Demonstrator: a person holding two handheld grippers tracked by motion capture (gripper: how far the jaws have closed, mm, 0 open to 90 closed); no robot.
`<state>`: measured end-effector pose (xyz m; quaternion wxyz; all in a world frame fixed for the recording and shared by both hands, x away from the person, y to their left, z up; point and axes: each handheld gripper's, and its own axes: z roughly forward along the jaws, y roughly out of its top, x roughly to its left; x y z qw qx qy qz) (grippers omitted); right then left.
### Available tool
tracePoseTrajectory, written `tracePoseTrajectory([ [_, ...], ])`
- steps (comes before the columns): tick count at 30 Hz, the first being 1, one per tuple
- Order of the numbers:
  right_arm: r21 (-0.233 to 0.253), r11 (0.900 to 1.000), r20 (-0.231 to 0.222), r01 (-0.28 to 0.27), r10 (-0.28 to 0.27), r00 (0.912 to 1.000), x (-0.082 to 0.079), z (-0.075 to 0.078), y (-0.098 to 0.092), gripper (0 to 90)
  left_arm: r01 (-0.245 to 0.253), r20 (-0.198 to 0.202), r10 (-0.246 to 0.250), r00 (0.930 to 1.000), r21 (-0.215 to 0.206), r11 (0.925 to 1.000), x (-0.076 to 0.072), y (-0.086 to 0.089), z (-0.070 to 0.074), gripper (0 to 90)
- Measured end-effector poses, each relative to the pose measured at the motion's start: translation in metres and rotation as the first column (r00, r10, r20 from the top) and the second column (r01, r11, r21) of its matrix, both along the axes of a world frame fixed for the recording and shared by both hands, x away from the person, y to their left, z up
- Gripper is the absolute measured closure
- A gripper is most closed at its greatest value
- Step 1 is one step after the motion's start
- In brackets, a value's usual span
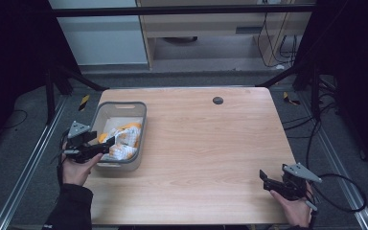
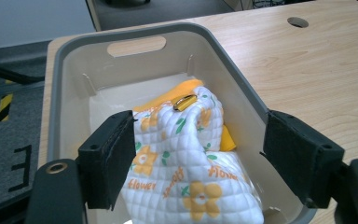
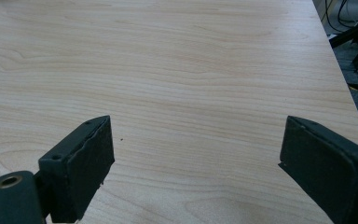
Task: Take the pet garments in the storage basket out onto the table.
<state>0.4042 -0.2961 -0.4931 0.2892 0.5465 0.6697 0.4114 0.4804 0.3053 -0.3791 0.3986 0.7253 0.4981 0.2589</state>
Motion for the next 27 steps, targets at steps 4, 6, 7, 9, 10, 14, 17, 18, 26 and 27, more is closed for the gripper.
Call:
tracePoseTrajectory([
  [4, 0.001, 1.000, -0.002, 0.002, -0.002, 1.0000, 0.000, 0.000, 0.000, 9.7, 0.003, -0.018, -0.003, 0.9998, 0.012, 0.9999, 0.006, -0.003, 0.001, 24.6],
  [6, 0.002, 1.000, -0.003, 0.000, 0.000, 1.0000, 0.000, 0.000, 0.000, 9.8, 0.005, -0.033, -0.004, 0.9995, 0.019, 0.9998, 0.009, -0.005, 0.000, 24.4],
  [7, -0.001, 1.000, -0.002, -0.001, 0.001, 1.0000, 0.000, 0.000, 0.000, 9.8, 0.009, -0.040, -0.008, 0.9992, 0.019, 0.9998, 0.011, -0.005, 0.000, 24.2],
  [9, 0.002, 1.000, 0.002, -0.001, 0.001, 1.0000, 0.000, 0.000, 0.000, 9.9, 0.013, -0.055, -0.011, 0.9984, 0.025, 0.9996, 0.013, -0.006, 0.000, 24.1],
  [10, 0.001, 1.000, 0.003, -0.002, 0.002, 1.0000, 0.000, 0.000, 0.000, 9.9, 0.016, -0.059, -0.014, 0.9982, 0.029, 0.9995, 0.015, -0.007, -0.001, 24.0],
  [14, 0.000, 1.000, 0.001, -0.002, 0.002, 1.0000, 0.000, 0.000, 0.000, 9.9, 0.018, -0.076, -0.014, 0.9970, 0.042, 0.9990, 0.018, -0.008, 0.000, 24.1],
  [17, 0.004, 1.000, -0.003, -0.001, 0.001, 1.0000, 0.000, 0.000, 0.000, 9.9, 0.027, -0.091, -0.021, 0.9956, 0.059, 0.9979, 0.023, -0.012, 0.001, 24.2],
  [18, 0.001, 1.000, -0.001, -0.002, 0.002, 1.0000, 0.001, 0.000, 0.000, 9.9, 0.028, -0.095, -0.022, 0.9952, 0.064, 0.9975, 0.024, -0.013, 0.001, 24.1],
  [26, 0.008, 1.000, -0.007, -0.004, 0.004, 1.0000, 0.001, 0.000, 0.000, 9.9, 0.025, -0.140, -0.010, 0.9901, 0.106, 0.9940, 0.033, -0.017, 0.001, 24.2],
  [27, 0.007, 1.000, -0.007, -0.005, 0.005, 1.0000, 0.001, 0.000, 0.000, 9.9, 0.026, -0.145, -0.010, 0.9893, 0.108, 0.9938, 0.034, -0.018, 0.001, 24.2],
])
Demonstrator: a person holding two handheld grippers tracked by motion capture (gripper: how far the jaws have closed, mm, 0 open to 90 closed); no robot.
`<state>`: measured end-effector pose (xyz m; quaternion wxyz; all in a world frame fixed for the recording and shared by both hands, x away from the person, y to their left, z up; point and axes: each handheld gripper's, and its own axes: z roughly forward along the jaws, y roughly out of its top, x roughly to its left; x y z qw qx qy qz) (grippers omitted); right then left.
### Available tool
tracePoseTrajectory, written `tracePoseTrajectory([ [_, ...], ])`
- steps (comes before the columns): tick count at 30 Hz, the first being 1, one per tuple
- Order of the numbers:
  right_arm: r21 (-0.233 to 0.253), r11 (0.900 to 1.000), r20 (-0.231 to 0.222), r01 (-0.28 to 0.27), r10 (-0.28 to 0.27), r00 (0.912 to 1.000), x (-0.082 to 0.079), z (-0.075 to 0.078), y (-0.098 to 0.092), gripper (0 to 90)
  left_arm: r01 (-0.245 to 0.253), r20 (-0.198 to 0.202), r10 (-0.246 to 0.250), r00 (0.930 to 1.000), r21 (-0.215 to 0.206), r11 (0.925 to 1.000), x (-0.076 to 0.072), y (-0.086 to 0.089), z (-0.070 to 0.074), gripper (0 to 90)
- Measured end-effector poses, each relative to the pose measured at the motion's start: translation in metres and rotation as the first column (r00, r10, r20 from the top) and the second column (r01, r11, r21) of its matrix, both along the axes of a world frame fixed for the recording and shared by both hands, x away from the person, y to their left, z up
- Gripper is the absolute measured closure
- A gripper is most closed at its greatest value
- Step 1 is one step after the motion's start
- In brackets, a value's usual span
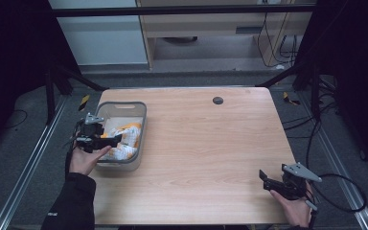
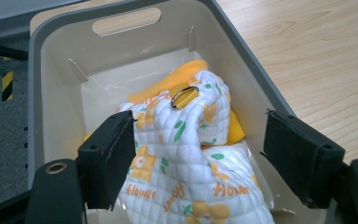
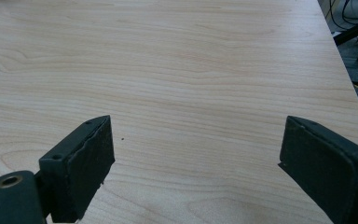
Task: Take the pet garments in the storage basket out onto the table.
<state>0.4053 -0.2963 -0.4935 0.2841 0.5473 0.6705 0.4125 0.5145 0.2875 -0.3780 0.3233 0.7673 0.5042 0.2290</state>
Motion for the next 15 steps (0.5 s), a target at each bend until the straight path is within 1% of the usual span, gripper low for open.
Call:
tracePoseTrajectory([
  [1, 0.000, 1.000, 0.000, 0.000, 0.000, 1.0000, 0.000, 0.000, 0.000, 9.9, 0.000, 0.000, 0.000, 1.0000, 0.000, 1.0000, 0.000, 0.000, 0.000, 24.2],
  [3, -0.001, 1.000, -0.002, -0.002, 0.002, 1.0000, 0.000, 0.000, 0.000, 9.9, 0.001, -0.016, -0.001, 0.9999, 0.020, 0.9998, 0.003, -0.002, -0.001, 24.2],
  [6, 0.000, 1.000, -0.002, -0.002, 0.002, 1.0000, 0.000, 0.000, 0.000, 9.9, 0.001, -0.036, 0.001, 0.9993, 0.034, 0.9994, 0.006, -0.003, -0.003, 24.2],
  [9, 0.001, 1.000, -0.005, -0.003, 0.003, 1.0000, 0.000, 0.000, 0.000, 9.9, -0.002, -0.054, 0.004, 0.9986, 0.040, 0.9992, 0.010, -0.004, -0.005, 24.7],
  [12, 0.003, 1.000, -0.005, -0.004, 0.004, 1.0000, 0.001, 0.000, 0.000, 9.9, -0.001, -0.060, 0.003, 0.9982, 0.045, 0.9990, 0.011, -0.005, -0.006, 25.2],
  [15, -0.002, 1.000, -0.004, -0.005, 0.005, 1.0000, 0.001, -0.001, 0.000, 9.9, -0.001, -0.077, 0.006, 0.9970, 0.060, 0.9982, 0.015, -0.007, -0.009, 25.1],
])
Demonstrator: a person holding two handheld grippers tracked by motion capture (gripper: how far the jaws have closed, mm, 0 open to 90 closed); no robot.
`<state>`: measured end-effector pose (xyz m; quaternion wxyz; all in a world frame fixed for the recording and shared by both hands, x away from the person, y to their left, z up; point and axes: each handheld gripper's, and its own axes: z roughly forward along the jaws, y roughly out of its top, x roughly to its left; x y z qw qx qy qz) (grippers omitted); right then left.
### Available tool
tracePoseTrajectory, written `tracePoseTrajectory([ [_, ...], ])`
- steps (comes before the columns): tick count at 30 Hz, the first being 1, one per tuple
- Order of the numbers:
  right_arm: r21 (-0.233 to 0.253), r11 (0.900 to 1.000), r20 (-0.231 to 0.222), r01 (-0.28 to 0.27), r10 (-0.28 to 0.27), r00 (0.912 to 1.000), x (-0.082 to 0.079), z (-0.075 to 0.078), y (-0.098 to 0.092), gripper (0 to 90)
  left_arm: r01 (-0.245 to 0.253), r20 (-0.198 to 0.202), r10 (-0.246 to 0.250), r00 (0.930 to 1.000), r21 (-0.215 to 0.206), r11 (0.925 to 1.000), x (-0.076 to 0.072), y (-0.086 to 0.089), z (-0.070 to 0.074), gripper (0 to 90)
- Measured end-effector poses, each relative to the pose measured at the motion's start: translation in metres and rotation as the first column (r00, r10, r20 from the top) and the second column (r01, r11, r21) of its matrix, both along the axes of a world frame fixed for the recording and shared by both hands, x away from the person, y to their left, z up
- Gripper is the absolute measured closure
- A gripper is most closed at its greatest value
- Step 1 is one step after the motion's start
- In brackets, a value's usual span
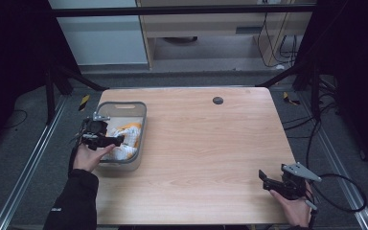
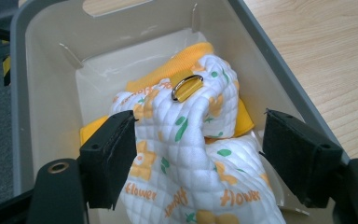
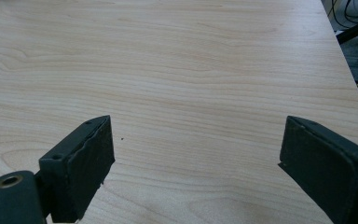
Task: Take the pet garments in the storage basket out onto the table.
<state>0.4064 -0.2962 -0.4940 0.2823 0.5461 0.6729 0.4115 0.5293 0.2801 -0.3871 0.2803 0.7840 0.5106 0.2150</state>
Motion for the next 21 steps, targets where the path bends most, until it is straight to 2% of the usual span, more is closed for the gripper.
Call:
tracePoseTrajectory([
  [12, 0.003, 1.000, -0.004, -0.001, 0.001, 1.0000, 0.000, 0.000, 0.000, 9.8, -0.016, -0.040, 0.017, 0.9991, 0.035, 0.9992, 0.009, -0.002, -0.007, 28.5],
  [21, 0.004, 1.000, -0.011, -0.008, 0.008, 0.9999, 0.001, -0.001, 0.000, 9.7, -0.018, -0.103, 0.025, 0.9944, 0.063, 0.9978, 0.014, -0.004, -0.015, 35.4],
])
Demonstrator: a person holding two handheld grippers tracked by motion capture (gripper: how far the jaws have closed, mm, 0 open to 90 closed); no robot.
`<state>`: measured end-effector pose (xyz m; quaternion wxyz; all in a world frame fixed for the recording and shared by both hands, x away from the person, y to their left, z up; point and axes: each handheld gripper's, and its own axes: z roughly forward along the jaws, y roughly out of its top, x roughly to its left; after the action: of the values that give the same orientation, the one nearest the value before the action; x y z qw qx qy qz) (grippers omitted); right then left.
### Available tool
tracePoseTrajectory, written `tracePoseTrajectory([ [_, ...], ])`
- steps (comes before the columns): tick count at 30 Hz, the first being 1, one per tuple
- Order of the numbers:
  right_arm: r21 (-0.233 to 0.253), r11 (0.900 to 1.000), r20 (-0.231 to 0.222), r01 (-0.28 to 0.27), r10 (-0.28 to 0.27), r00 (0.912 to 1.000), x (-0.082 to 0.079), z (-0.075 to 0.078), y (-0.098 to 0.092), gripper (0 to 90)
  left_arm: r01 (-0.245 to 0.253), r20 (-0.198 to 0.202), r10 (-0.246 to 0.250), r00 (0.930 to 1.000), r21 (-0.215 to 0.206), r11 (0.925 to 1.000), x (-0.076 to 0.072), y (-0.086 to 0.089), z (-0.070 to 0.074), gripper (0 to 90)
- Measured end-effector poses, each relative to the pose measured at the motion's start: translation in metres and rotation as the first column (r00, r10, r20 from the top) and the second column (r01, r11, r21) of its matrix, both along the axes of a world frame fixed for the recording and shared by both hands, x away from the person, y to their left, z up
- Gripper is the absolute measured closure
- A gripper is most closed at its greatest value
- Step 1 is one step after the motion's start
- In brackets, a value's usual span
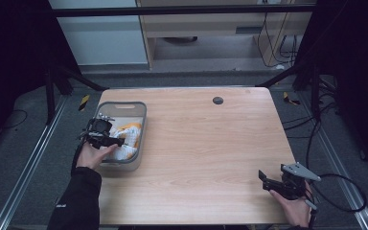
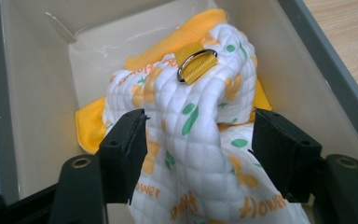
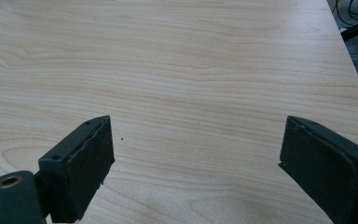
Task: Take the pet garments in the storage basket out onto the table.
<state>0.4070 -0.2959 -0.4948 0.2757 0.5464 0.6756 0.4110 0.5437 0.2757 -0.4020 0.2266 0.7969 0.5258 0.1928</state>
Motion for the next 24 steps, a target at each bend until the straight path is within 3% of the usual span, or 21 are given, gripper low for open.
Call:
tracePoseTrajectory([
  [14, -0.006, 1.000, -0.006, -0.007, 0.007, 1.0000, 0.0003, -0.0005, 0.0006, 9.4, -0.004, -0.082, 0.005, 0.9966, 0.005, 1.0000, 0.0054, 0.0004, -0.0077, 51.4],
  [24, -0.007, 1.000, -0.008, -0.011, 0.011, 0.9999, 0.0005, -0.0008, 0.0007, 9.3, 0.004, -0.111, -0.002, 0.9938, 0.015, 0.9999, 0.0065, 0.0019, -0.0091, 67.4],
])
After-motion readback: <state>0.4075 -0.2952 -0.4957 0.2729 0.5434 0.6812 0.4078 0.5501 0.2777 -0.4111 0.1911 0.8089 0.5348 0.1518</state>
